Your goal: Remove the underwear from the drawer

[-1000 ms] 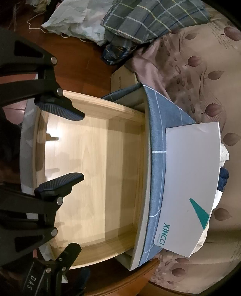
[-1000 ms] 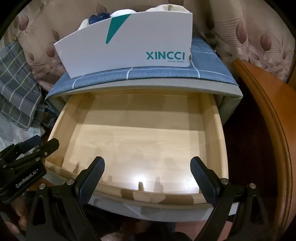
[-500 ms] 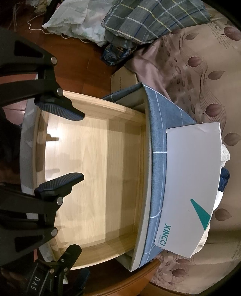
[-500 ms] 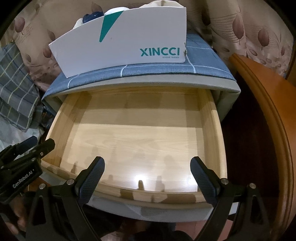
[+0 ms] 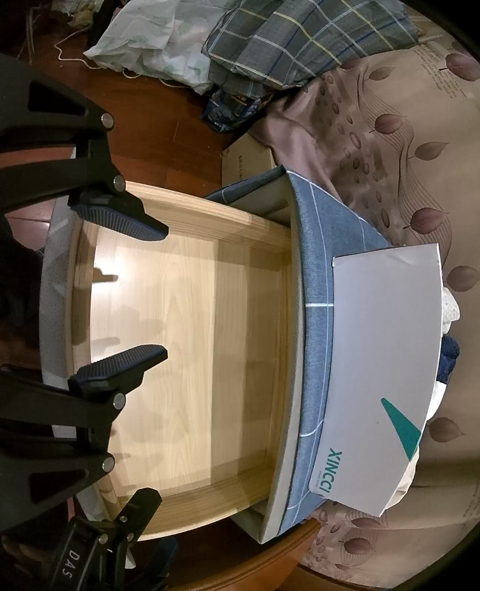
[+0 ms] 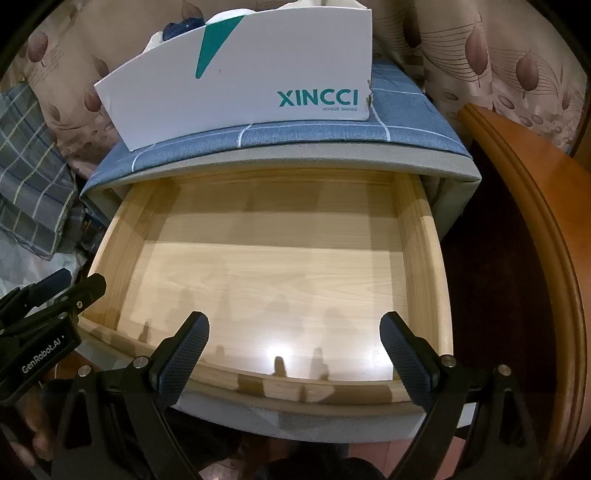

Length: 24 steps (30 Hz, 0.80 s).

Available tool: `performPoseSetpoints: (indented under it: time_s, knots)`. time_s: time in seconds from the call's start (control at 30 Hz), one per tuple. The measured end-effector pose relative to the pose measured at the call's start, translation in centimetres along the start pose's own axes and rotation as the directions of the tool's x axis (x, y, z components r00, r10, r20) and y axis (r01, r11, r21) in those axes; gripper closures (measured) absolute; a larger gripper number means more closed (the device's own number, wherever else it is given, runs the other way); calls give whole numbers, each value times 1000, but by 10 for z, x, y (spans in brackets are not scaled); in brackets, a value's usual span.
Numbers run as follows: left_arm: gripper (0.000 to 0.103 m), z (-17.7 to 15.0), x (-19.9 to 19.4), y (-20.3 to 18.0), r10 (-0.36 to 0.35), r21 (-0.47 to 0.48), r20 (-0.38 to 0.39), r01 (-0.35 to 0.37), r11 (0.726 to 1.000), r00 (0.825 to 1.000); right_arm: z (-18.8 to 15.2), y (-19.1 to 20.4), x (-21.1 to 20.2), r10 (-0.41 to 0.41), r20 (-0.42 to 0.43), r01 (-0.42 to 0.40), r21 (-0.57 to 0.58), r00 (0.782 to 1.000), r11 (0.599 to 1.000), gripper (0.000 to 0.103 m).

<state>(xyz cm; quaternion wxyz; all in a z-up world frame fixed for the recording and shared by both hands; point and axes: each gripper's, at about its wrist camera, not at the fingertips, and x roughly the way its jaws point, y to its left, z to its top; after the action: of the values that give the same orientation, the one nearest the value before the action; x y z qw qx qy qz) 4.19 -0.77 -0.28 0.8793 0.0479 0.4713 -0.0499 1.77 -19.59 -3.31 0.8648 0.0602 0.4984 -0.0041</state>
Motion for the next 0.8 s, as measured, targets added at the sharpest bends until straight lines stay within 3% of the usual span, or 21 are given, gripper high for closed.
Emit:
performPoseSetpoints:
  time_s: [0.8]
  knots:
    - [43,0,0,0,2,1,0,-2,1000,1000,0,-1,3,-8,-15,8,-16,1000,1000,11]
